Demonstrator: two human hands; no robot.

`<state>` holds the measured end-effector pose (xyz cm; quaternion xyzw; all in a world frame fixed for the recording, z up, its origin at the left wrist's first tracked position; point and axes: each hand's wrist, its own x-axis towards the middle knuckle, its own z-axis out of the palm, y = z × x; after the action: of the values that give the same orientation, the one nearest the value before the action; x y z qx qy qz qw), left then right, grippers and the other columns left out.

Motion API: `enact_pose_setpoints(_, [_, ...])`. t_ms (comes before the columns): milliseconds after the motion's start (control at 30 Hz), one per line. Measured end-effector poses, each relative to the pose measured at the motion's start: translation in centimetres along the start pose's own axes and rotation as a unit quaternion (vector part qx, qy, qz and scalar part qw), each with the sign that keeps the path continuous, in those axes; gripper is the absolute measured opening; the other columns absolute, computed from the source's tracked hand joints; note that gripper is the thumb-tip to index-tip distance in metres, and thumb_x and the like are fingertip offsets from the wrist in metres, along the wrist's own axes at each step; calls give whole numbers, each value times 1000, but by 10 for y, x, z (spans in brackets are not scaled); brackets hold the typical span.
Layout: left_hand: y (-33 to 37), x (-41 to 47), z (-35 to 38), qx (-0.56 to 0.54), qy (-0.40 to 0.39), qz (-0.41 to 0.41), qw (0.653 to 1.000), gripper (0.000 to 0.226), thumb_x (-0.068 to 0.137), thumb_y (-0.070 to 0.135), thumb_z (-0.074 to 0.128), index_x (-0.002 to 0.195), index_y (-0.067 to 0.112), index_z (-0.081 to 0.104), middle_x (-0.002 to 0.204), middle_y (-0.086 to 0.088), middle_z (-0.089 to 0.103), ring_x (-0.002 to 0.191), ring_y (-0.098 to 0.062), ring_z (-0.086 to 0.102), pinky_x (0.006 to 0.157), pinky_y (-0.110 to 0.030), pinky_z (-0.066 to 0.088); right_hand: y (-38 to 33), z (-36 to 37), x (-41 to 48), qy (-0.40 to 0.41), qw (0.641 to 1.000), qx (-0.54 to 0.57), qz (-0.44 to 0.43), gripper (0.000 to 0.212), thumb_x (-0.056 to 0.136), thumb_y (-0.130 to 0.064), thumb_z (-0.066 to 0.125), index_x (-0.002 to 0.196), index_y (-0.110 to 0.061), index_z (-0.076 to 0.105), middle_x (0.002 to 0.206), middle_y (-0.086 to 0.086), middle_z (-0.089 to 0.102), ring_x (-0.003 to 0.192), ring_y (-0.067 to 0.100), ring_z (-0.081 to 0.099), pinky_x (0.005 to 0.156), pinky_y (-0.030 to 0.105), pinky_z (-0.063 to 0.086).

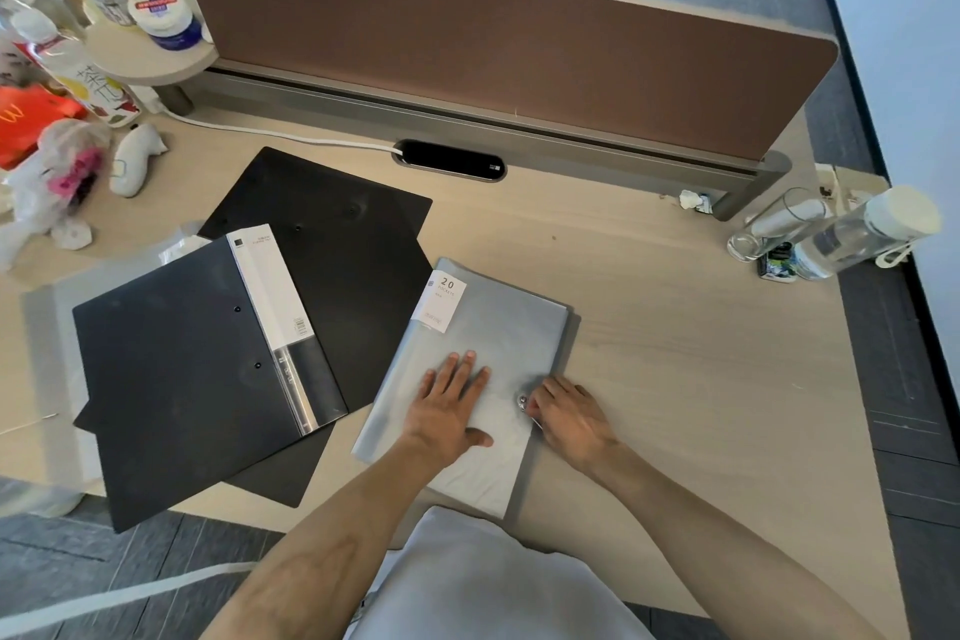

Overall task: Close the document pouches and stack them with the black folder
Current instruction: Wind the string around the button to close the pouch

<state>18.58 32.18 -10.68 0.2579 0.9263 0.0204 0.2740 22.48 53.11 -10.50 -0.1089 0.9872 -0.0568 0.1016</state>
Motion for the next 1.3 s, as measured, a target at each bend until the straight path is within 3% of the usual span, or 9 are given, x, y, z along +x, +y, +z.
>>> enact_pose_setpoints(167, [-1, 0, 0, 3, 3, 6, 1000, 92, 89, 62, 44, 151, 26, -13, 160, -3, -23, 147, -25, -20, 119, -42, -7, -1, -2, -2, -52, 985, 105, 125, 32, 91, -46, 52, 81, -17, 59, 97, 2, 64, 101, 20, 56, 86, 34, 44])
enact_pose_setpoints(300, [-4, 2, 1, 0, 11, 20, 1000, 88, 90, 61, 41, 152, 26, -10, 160, -2, -22, 147, -25, -19, 120, -42, -6, -5, -6, -3, -79, 968, 166, 173, 31, 90, -50, 51, 79, -21, 55, 97, 1, 64, 99, 19, 55, 84, 32, 43])
enact_pose_setpoints(467, [-23, -3, -6, -47, 86, 60, 993, 57, 98, 42, 31, 150, 20, 25, 162, -1, 10, 149, -20, 6, 120, -34, 8, -14, -10, -1, -48, 931, 257, 253, 13, 88, -24, 55, 80, -17, 63, 91, 5, 65, 90, 24, 62, 71, 27, 39])
enact_pose_setpoints(567, [-40, -6, -13, -70, 150, 24, 986, 50, 95, 37, 34, 140, 16, 41, 154, -4, 31, 143, -22, 27, 117, -38, 21, -14, -5, -1, 18, 897, 299, 324, 22, 85, -5, 51, 99, -9, 68, 105, 11, 64, 99, 26, 62, 86, 28, 45])
enact_pose_setpoints(667, [-50, -11, -21, -125, 162, -76, 976, 49, 94, 30, 44, 141, 14, 36, 154, -8, 28, 142, -27, 26, 115, -45, 24, -18, -1, -1, 36, 861, 332, 385, 35, 80, 2, 48, 107, -10, 67, 109, 13, 63, 102, 27, 63, 92, 31, 48])
enact_pose_setpoints(767, [-55, -10, -27, -217, 132, -138, 957, 56, 93, 25, 49, 143, 13, 28, 154, -10, 26, 143, -30, 23, 112, -49, 29, -19, 11, 1, 34, 816, 386, 430, 38, 71, -6, 47, 100, -21, 68, 103, 10, 67, 99, 26, 63, 91, 37, 52])
enact_pose_setpoints(967, [-47, 1, -44, -289, 89, -118, 946, 60, 88, 22, 57, 140, 10, 32, 140, -12, 41, 128, -31, 36, 103, -42, 38, -16, 23, 5, 35, 752, 445, 485, 43, 56, -37, 63, 95, -19, 70, 95, 2, 70, 100, 22, 62, 86, 34, 53])
enact_pose_setpoints(1200, [-1, 20, -66, -547, 37, -178, 817, 59, 80, 16, 66, 133, 20, 41, 117, 9, 50, 110, -18, 54, 87, -30, 45, 10, -5, -24, 76, 718, 441, 533, 28, 73, -21, 59, 99, -12, 64, 108, 9, 49, 91, 21, 42, 96, 36, 45])
enact_pose_setpoints(1300, [30, 37, -64, -558, 11, -158, 815, 53, 67, 18, 65, 120, 19, 57, 110, 0, 66, 98, -19, 64, 73, -26, 50, 43, -5, -40, 84, 710, 451, 534, 33, 68, -28, 59, 95, -10, 67, 107, 13, 56, 91, 26, 53, 91, 38, 50])
